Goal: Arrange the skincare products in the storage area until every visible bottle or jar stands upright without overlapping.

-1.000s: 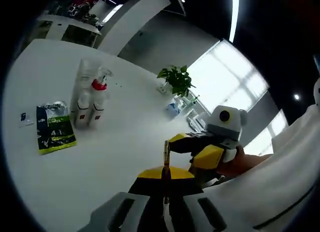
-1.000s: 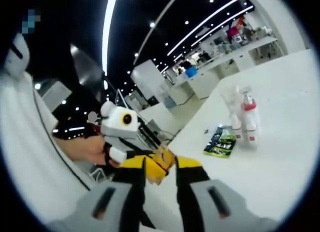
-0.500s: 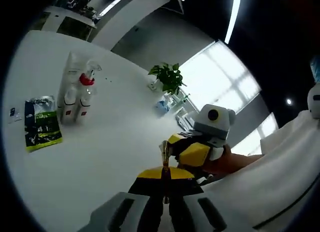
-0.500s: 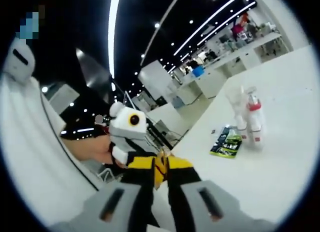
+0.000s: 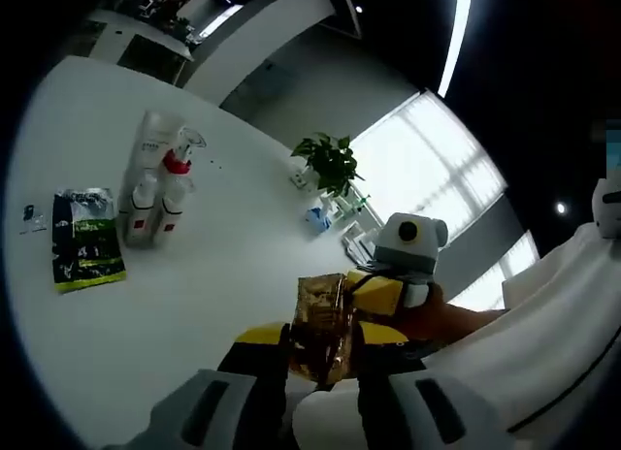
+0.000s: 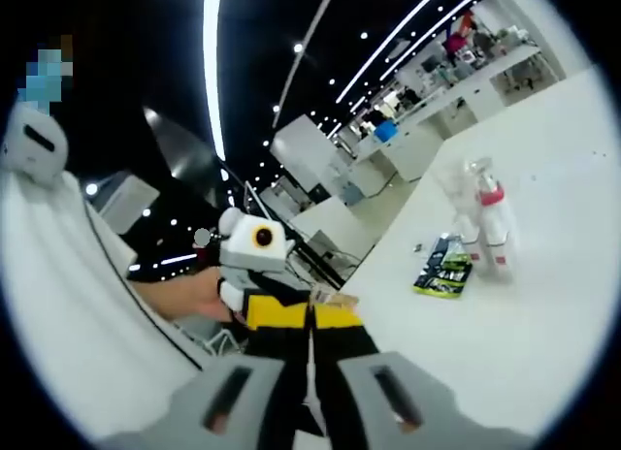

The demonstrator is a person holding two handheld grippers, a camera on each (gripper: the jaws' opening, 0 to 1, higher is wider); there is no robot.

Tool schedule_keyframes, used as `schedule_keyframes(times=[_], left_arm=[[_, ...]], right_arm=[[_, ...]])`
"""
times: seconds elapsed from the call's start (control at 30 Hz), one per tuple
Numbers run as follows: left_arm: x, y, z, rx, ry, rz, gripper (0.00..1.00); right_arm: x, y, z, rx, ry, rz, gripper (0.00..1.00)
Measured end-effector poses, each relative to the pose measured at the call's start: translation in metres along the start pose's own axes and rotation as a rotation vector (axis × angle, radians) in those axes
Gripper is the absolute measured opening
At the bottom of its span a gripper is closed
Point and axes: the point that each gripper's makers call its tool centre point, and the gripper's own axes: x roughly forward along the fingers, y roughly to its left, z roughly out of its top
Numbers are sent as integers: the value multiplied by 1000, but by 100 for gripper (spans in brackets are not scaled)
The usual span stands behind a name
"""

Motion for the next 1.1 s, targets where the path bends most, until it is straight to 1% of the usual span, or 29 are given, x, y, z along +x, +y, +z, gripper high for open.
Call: schedule_keyframes(times=[0.07, 0.13, 0.2, 0.27, 0.3, 0.33, 0.37, 0.4, 0.43, 0.5, 0.57, 0.6, 0.67, 0.7, 0.77, 0.83, 0.87, 0.9, 0.97, 1.0, 1.03, 1.1], left_arm=[[-2, 0, 3, -11, -15, -7, 43], [-4, 0, 7, -25, -33, -18, 52], [-4, -4, 8, -27, -40, -42, 54], [-4, -10, 9, -36, -43, -73, 50], [-4, -21, 6, -62, -29, -134, 45], [-4, -24, 6, -64, -23, -150, 34], [-4, -24, 5, -61, -17, -155, 24], [-4, -21, 2, -56, -6, -139, 21], [-3, -21, 3, -55, -15, -140, 20], [-4, -22, 3, -83, -25, -152, 16], [-5, -23, 3, -86, -24, -152, 1], [-6, -27, 3, -65, -30, -167, 0], [-4, -25, 3, -84, -34, -152, 0], [-3, -24, 4, -94, -41, -146, 0], [-2, -23, 6, -121, -57, -145, 0], [-2, -23, 7, -130, -66, -144, 0], [-2, -25, 9, -139, -73, -147, 0], [-1, -26, 13, -148, -93, -154, 0], [-2, -27, 16, -162, -110, -163, 0], [-2, -27, 17, -168, -118, -163, 0], [-2, -29, 19, -202, -124, -186, 0], [-1, -28, 16, -184, -103, -174, 0]], right_arm=[[-2, 2, 2, 4, -5, 18, 0], [-4, 8, 7, 32, -20, 63, 0], [-6, 11, 7, 49, -16, 90, 0], [-6, 10, 8, 51, -16, 91, 0], [-5, 14, 6, 71, -4, 118, 0], [-5, 13, 6, 67, -5, 113, 0], [-6, 13, 5, 64, -4, 111, 0], [-7, 14, 8, 79, -23, 122, 0], [-8, 12, 8, 79, -20, 112, 0], [-9, 10, 7, 74, -14, 102, 0], [-11, 8, 7, 78, -19, 91, 0], [-11, 8, 6, 76, -12, 88, 0], [-11, 7, 7, 78, -19, 84, 0], [-11, 5, 8, 73, -29, 70, 0], [-11, 1, 10, 74, -48, 55, 0], [-10, -1, 11, 85, -66, 45, 1], [-9, -2, 12, 96, -74, 42, 3], [-9, -2, 11, 105, -74, 44, 6], [-5, -1, 9, 126, -71, 49, 12], [-4, 1, 8, 130, -66, 57, 12], [-3, 3, 7, 135, -62, 65, 12], [-2, 4, 8, 129, -68, 63, 12]])
